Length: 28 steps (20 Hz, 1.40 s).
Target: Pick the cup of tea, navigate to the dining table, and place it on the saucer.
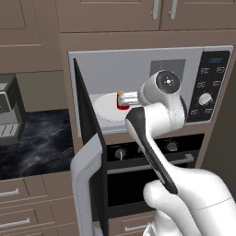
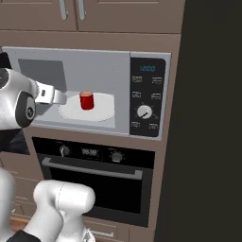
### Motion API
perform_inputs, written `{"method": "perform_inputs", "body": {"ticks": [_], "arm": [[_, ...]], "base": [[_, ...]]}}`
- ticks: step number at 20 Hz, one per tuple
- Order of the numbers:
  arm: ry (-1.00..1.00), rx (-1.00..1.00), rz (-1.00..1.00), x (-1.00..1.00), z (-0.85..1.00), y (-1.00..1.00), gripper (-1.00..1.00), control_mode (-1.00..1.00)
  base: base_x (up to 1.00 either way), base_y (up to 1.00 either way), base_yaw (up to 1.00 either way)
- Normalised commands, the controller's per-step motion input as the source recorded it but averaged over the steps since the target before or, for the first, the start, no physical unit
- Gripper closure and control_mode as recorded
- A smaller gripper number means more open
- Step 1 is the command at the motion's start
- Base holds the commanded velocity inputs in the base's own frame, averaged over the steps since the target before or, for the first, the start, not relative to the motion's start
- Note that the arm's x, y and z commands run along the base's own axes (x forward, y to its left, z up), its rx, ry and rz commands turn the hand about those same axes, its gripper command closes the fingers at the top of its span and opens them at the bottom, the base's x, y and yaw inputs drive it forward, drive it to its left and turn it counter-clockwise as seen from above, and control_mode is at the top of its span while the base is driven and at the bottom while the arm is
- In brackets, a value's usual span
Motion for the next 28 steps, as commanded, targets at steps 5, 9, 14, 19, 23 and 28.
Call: {"method": "perform_inputs", "body": {"ticks": [5, 9, 14, 19, 23, 28], "arm": [[0.04, 0.02, -0.05, 0.26, -0.26, -0.08, -1.0, -1.0], [0.07, 0.08, 0.0, 0.26, -0.14, -0.43, -1.0, -1.0], [0.13, 0.07, 0.0, 0.19, -0.03, -0.44, -1.0, -1.0], [0.06, 0.01, 0.0, 0.37, -0.08, 0.0, -1.0, -1.0], [0.0, 0.0, 0.0, 0.33, -0.11, 0.15, -1.0, -1.0], [0.0, 0.0, 0.0, 0.31, -0.38, 0.28, -1.0, -1.0]], "base": [[0.0, 0.0, 0.0], [0.0, 0.0, 0.0], [0.0, 0.0, 0.0], [0.0, 0.0, 0.0], [0.0, 0.0, 0.0], [0.0, 0.0, 0.0]]}}
